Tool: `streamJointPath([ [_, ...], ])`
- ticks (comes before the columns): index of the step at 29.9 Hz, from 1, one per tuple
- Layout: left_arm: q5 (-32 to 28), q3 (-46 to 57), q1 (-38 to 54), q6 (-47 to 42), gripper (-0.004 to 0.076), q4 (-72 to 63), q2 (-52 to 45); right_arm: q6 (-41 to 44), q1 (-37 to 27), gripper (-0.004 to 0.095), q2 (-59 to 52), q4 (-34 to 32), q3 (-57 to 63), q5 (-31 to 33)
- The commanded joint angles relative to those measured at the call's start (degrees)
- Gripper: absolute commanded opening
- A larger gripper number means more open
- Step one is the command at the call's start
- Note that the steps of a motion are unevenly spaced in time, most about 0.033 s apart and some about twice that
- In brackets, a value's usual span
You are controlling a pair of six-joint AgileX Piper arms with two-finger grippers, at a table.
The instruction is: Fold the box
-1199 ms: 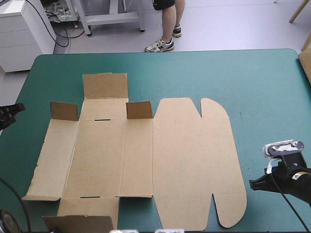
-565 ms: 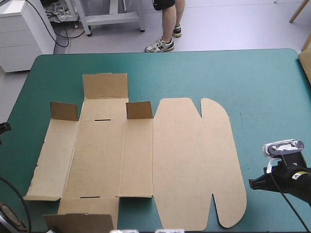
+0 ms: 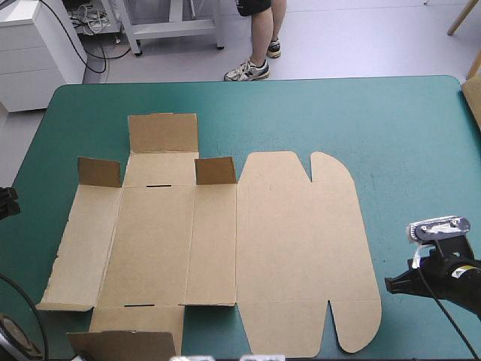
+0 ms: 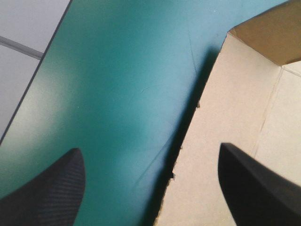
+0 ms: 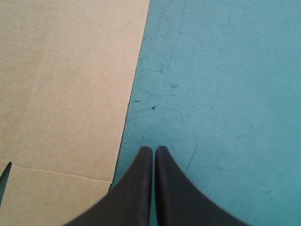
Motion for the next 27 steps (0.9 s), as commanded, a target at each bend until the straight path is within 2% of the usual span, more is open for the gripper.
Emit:
streamJointPath([
  [1, -0.7, 0.0, 0.2, -0.4, 0.0557, -2.6, -1.5, -0.3, -0.3, -0.0002, -0.1, 1.0, -1.4, -2.5],
  [9, -1.3, 7.1, 0.2, 0.7, 0.0557, -2.3, -1.5, -0.3, -0.2, -0.0002, -0.1, 1.0, -1.4, -2.5],
  [22, -2.3, 14.7, 0.2, 9.3, 0.0557, -1.9, -1.5, -0.3, 1.5, -0.0002, -0.1, 0.8, -1.4, -2.5],
  [27, -5.0, 17.8, 0.2, 10.9, 0.0557, -2.0, -1.5, -0.3, 1.5, -0.0002, -0.1, 0.8, -1.4, -2.5],
])
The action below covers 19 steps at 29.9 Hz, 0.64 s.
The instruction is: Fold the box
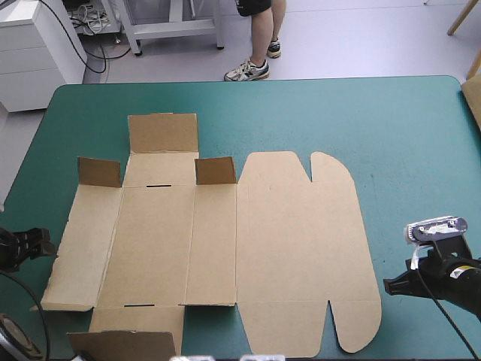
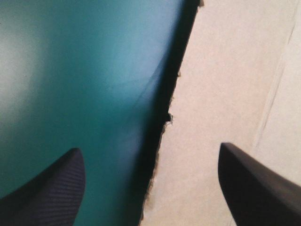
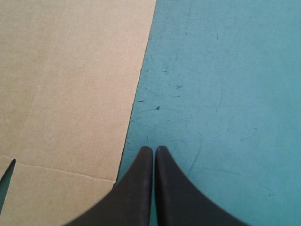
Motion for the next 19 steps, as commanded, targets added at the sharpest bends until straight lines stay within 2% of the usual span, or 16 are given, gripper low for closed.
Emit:
streamJointPath([
  [1, -2.3, 0.6, 0.1, 1.8, 0.0557, -1.9, -1.5, -0.3, 0.2, -0.0002, -0.1, 0.8, -1.4, -2.5],
  [6, -3.5, 3.1, 0.1, 6.1, 0.0557, -2.1, -1.5, -0.3, 0.2, -0.0002, -0.1, 0.9, -1.4, -2.4],
  [11, -3.7, 4.0, 0.1, 8.1, 0.052, -2.5, 0.6, -0.3, 0.2, -0.0002, -0.1, 0.9, -1.4, -2.4],
  [14, -2.7, 4.0, 0.1, 8.2, 0.0511, -2.7, 3.2, -0.3, 0.2, -0.0002, -0.1, 0.9, -1.4, -2.3],
  [19, 1.4, 4.0, 0.1, 13.9, 0.0511, -8.5, 7.8, -0.3, 0.2, -0.0002, -0.1, 0.9, -1.4, -1.6],
])
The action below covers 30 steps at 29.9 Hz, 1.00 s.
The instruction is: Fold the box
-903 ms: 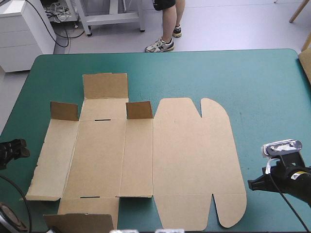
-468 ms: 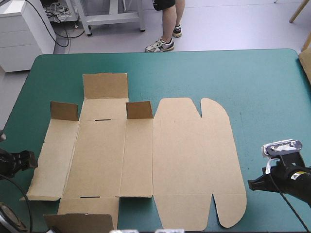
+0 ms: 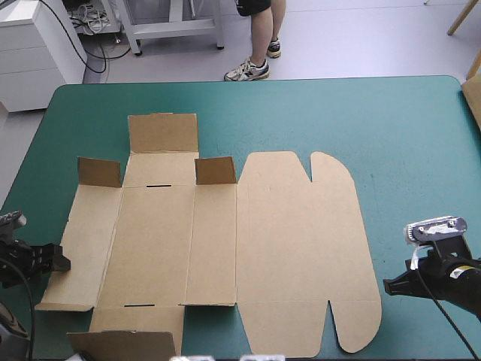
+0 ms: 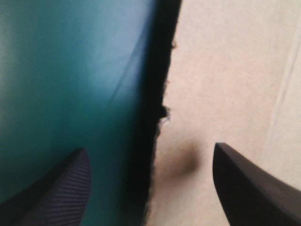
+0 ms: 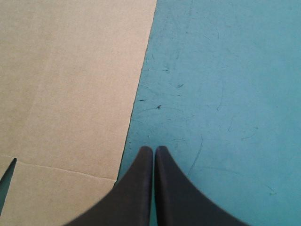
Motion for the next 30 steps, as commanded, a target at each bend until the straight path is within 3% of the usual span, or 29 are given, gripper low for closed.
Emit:
streamJointPath([
  [1, 3.2, -1.1, 0.1, 3.6, 0.0511, -7.5, 1.2, -0.3, 0.2, -0.0002, -0.1, 0.9, -1.4, -1.8],
  [10, 9.0, -1.0, 0.1, 7.0, 0.0511, -11.9, 7.4, -0.3, 0.2, -0.0002, -0.1, 0.9, -1.4, -1.8],
  [30, 9.0, 2.7, -9.2, 6.8, 0.0511, -9.2, 7.6, -0.3, 0.2, -0.0002, -0.1, 0.9, -1.4, -2.5],
])
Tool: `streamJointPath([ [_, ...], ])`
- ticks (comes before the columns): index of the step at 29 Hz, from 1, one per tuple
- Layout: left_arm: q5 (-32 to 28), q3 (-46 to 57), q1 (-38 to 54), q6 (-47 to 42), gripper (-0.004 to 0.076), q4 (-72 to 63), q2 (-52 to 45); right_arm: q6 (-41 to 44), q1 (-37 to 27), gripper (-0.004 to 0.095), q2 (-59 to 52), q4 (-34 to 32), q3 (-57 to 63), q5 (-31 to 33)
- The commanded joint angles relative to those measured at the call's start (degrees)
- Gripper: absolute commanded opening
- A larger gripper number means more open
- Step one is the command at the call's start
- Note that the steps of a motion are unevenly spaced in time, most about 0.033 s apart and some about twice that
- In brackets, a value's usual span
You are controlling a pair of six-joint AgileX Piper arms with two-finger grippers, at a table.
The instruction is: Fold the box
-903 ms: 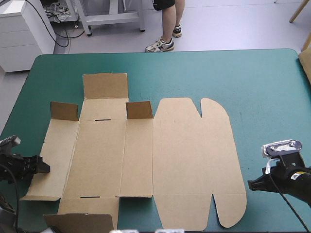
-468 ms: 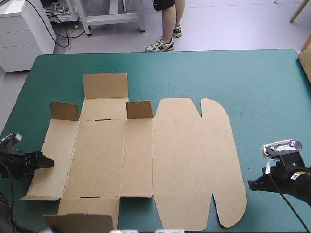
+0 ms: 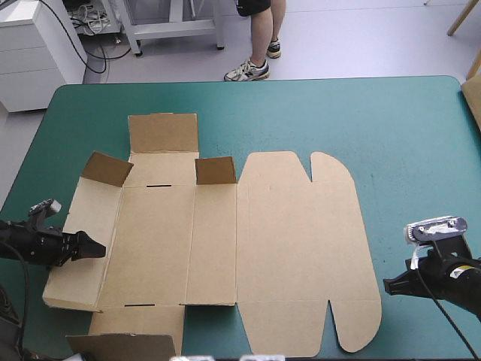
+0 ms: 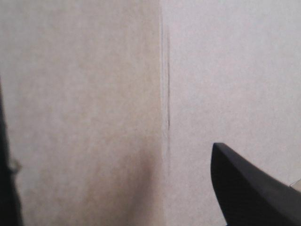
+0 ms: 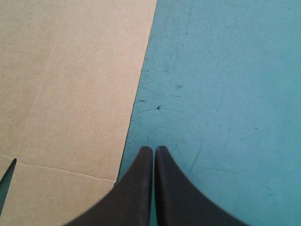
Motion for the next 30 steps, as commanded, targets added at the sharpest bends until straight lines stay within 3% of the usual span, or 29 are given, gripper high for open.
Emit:
streamJointPath([
  [1, 3.4, 1.4, -1.1, -0.3, 0.0511, 2.4, 0.6, -0.3, 0.2, -0.0002, -0.1, 0.9, -1.4, -2.2],
  [9, 3.4, -0.7, -1.1, -1.1, 0.0482, 2.8, 0.6, -0.3, 0.2, -0.0002, -0.1, 0.9, -1.4, -2.1],
  [14, 3.4, -0.8, -1.1, -2.7, 0.034, 4.7, 0.6, -0.3, 0.2, -0.0002, -0.1, 0.9, -1.4, -2.1],
  [15, 3.4, -0.8, -1.1, -3.0, 0.027, 5.1, 0.6, -0.3, 0.2, -0.0002, -0.1, 0.9, -1.4, -2.1],
  [25, 3.4, -1.2, -1.1, -3.0, -0.0004, 5.4, 0.6, -0.3, 0.2, -0.0002, -0.1, 0.9, -1.4, -2.5],
  [30, 3.4, -1.2, -1.1, -3.0, -0.0006, 5.4, 0.6, -0.3, 0.2, -0.0002, -0.1, 0.9, -1.4, -2.6],
])
